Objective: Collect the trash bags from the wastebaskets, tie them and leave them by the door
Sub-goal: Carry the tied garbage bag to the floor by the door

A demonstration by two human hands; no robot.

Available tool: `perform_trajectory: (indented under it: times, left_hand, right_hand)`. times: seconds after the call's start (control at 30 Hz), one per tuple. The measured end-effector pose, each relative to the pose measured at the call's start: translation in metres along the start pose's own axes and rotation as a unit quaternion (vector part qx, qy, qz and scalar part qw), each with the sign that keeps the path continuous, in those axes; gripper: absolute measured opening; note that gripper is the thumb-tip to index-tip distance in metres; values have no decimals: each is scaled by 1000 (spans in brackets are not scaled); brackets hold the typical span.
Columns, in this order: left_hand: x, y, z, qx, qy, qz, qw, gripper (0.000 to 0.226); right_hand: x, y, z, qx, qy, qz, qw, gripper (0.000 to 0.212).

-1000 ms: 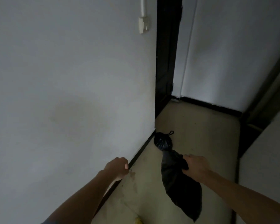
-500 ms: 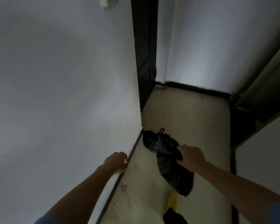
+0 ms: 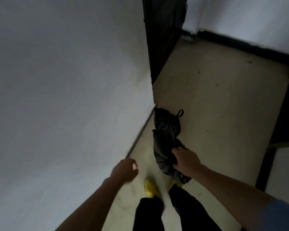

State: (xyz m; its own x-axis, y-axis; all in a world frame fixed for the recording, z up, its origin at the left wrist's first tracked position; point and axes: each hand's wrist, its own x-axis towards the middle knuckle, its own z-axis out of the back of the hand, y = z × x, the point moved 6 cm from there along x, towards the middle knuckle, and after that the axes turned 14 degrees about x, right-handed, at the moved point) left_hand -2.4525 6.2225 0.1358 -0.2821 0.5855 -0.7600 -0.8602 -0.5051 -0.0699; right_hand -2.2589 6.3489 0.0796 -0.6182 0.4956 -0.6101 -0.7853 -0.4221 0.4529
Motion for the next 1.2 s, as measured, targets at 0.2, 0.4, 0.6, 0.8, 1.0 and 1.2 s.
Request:
perform_trajectory:
  times: [0.2, 0.4, 0.6, 0.8, 1.0, 1.2]
  left_hand:
    - [115, 9, -61, -10, 71, -11, 997, 20]
    - [239, 32, -118, -36, 94, 27, 995, 17]
    - [346, 34, -179, -64, 78, 42, 994, 16]
    - [407, 44, -217, -61, 66, 64, 994, 18]
    - [409, 44, -204, -39, 69, 83, 993, 19]
    - [361, 6, -129, -52, 40, 50, 997, 20]
  right_hand:
    - [104, -32, -41, 42, 23, -30, 998, 52]
    - [221, -67, -98, 101, 21, -59, 993, 48]
    - [331, -104, -167, 156, 3, -76, 985, 47]
    - [393, -141, -222, 181, 19, -92, 979, 51]
    - [377, -151, -209, 184, 40, -90, 978, 80]
    - [303, -152, -125, 131, -6, -133, 982, 52]
